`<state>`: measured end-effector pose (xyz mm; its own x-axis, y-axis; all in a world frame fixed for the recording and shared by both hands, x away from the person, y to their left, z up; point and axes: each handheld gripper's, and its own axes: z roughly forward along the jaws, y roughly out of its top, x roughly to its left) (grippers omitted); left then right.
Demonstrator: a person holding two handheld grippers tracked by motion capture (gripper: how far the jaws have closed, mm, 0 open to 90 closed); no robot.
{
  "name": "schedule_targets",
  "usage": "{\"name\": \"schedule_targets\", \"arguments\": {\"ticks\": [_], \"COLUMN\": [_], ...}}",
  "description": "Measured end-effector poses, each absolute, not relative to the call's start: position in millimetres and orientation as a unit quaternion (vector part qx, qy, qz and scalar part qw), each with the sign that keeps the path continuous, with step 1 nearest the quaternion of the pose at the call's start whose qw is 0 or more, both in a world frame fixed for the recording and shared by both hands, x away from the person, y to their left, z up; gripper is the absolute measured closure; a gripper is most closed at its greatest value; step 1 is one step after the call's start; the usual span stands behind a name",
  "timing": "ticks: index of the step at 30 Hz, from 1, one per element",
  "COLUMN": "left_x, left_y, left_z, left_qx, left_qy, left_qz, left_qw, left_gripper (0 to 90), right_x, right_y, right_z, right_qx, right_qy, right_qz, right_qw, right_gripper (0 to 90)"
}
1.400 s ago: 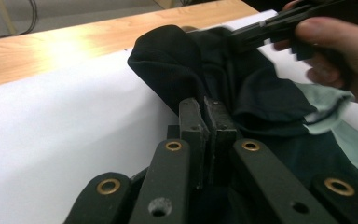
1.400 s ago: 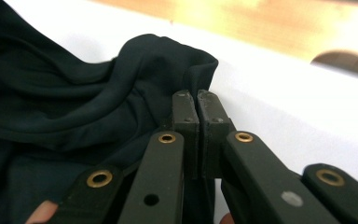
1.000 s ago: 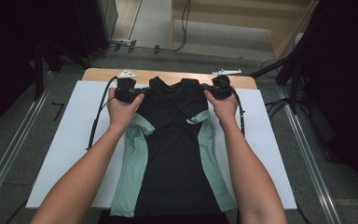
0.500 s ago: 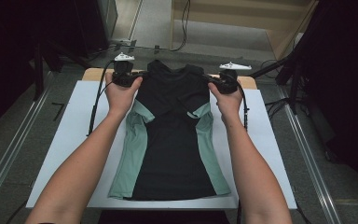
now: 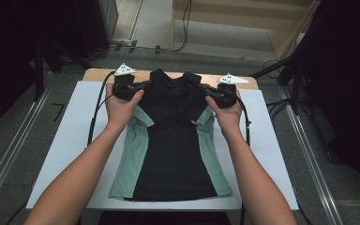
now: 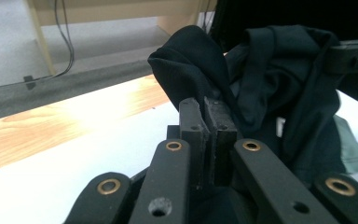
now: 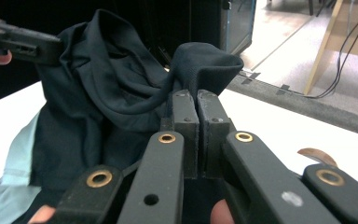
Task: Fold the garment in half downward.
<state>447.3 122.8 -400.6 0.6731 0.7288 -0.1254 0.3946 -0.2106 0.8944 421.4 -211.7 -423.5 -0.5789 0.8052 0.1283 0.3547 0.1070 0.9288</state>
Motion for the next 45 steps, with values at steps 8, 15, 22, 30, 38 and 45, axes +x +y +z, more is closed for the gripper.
{"name": "schedule_targets", "arguments": {"ticks": [8, 15, 22, 30, 38, 45], "left_x": [417, 392, 366, 341, 314, 290], "left_y": [121, 127, 136, 142, 145, 148], "left_z": [-409, -421, -431, -439, -461, -482], "left_qx": [0.765, 0.766, 0.765, 0.772, 0.785, 0.81], "left_qy": [0.344, 0.332, 0.321, 0.304, 0.298, 0.294], "left_qz": [0.16, 0.154, 0.146, 0.14, 0.117, 0.086], "left_qw": [0.521, 0.528, 0.538, 0.54, 0.531, 0.501], "left_gripper": [87.5, 87.5, 87.5, 87.5, 87.5, 87.4], "right_x": [389, 359, 329, 301, 278, 255], "right_y": [-206, -202, -194, -189, -196, -203], "right_z": [-430, -431, -435, -452, -471, -492], "right_qx": [0.383, 0.359, 0.335, 0.318, 0.316, 0.312], "right_qy": [0.723, 0.727, 0.733, 0.744, 0.753, 0.77], "right_qz": [0.53, 0.539, 0.546, 0.543, 0.54, 0.529], "right_qw": [0.224, 0.228, 0.227, 0.224, 0.203, 0.174], "right_gripper": [86.0, 85.9, 85.9, 85.9, 85.8, 85.6]}}
